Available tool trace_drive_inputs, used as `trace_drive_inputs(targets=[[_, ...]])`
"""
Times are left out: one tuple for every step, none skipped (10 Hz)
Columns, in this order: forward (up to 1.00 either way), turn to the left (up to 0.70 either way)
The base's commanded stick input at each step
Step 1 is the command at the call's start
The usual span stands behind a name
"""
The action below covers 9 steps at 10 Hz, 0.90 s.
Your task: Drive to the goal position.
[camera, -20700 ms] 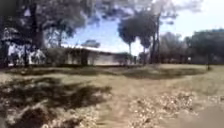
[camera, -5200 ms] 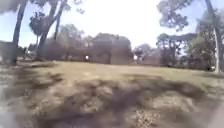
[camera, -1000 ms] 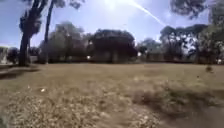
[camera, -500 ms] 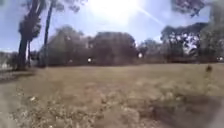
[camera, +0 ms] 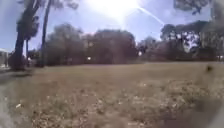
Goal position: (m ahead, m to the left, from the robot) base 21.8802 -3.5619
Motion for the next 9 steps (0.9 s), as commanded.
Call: trace_drive_inputs(targets=[[0.70, 0.00], [0.70, 0.00], [0.70, 0.00], [0.70, 0.00], [0.70, 0.00], [0.70, 0.00], [0.70, 0.00], [0.70, 0.00], [0.70, 0.00]])
